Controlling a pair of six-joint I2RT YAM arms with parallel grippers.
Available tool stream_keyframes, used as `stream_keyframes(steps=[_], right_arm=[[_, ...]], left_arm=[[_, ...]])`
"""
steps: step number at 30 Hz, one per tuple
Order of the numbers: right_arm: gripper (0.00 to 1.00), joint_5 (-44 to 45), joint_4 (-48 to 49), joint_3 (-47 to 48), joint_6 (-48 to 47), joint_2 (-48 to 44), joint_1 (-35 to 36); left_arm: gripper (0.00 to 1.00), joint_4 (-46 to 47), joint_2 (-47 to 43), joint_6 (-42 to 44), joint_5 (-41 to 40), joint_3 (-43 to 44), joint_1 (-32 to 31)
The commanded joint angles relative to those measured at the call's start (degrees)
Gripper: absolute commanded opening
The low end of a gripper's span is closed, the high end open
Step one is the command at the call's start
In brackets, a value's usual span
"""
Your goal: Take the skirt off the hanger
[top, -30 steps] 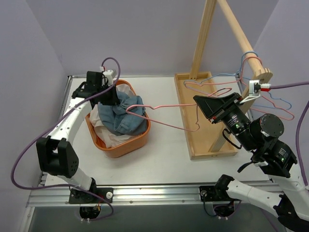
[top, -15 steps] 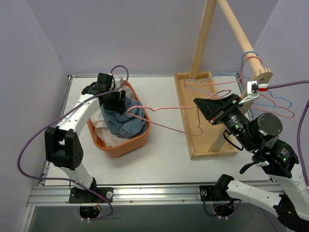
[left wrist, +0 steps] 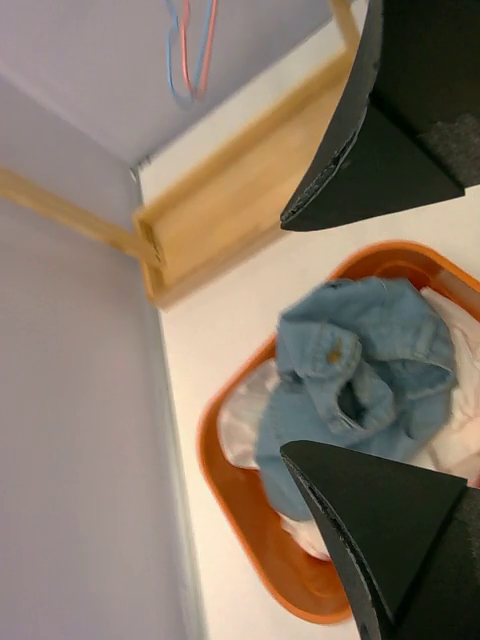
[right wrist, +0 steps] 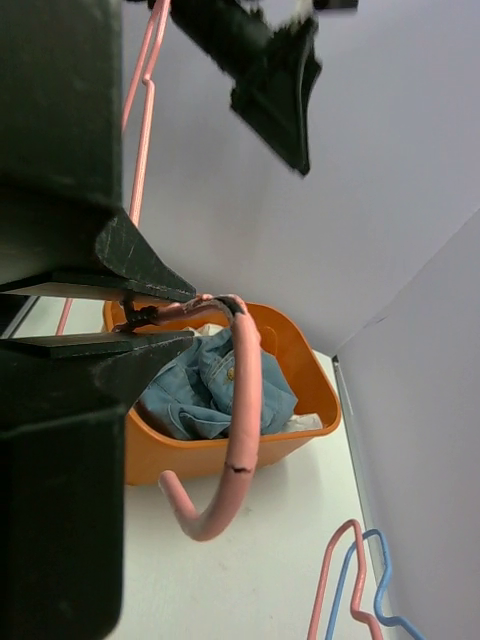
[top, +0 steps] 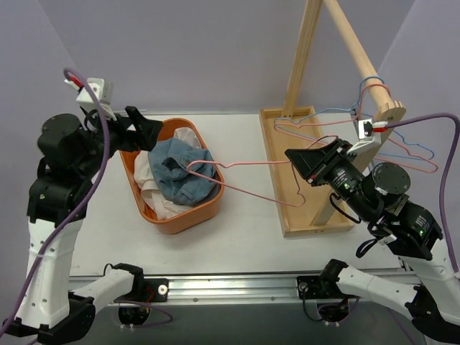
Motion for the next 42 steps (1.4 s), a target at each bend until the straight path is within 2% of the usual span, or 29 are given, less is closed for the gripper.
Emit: stream_keyframes(steps=[1,2,3,5,6,7,8,9,12,23,29,33,39,40,42], right_arm=[[0.00,0.6,-0.3,2.0,-1.4,1.1,-0.1],[0.00,0.6,-1.8,2.5,-1.5,1.3,-0.1],[0.00,0.7,-2.6,3.0,-1.7,2.0,-0.1],[0.00,1.3,-5.0,3.7,-1.7,2.6,-0.1],[0.00,2.6,-5.8,3.8,-1.3,2.7,-0.1],[0.00,3.1,-6.5,4.0,-0.9,2.8,-0.1],[0.00,3.5,-7.6,4.1,-0.7,2.8,-0.1],[0.00,3.4,-7.9,4.1,-0.7,3.0,-0.1],[0.00,3.2,-8.4,4.0,-0.7,3.2,-0.1],[0.00,2.1,-7.7,5.3,-1.1,6.0,-0.1],[0.00,1.4,-6.9,6.5,-1.2,6.7,-0.1],[0.00,0.9,-6.4,7.3,-1.2,7.0,-0.1],[0.00,0.0,-6.0,8.1,-1.2,7.8,-0.1],[0.00,-0.1,-6.0,8.2,-1.2,7.9,-0.1],[0.00,-0.2,-6.0,8.4,-1.4,8.3,-0.1]], left_arm=[[0.94,5.3,1.1,-1.5,13.5,5.6,0.1],[0.94,7.8,1.3,-1.3,19.2,5.8,0.1],[0.94,15.9,1.0,-2.5,31.6,3.9,0.1],[0.94,26.6,-0.2,-6.4,43.8,0.1,0.1],[0.94,32.3,-0.5,-12.4,48.6,-2.0,0.1],[0.94,44.1,-0.8,-15.3,55.7,-6.0,0.0],[0.94,50.1,-1.2,-19.0,58.7,-8.1,-0.1],[0.94,60.1,-1.2,-25.6,61.0,-9.8,-0.3],[0.94,65.6,0.1,-31.2,66.7,-12.6,-1.2],[0.94,62.5,0.0,-28.8,72.9,-13.3,-4.3],[0.94,51.0,-0.6,-19.8,72.7,-13.0,-4.8],[0.95,36.6,-0.2,-9.9,71.1,-10.9,-4.8],[0.96,26.8,1.7,-3.7,67.5,-7.7,-5.2],[1.00,26.3,2.0,-3.3,67.2,-7.5,-5.3],[0.84,25.6,2.4,-3.2,67.1,-7.0,-5.6]])
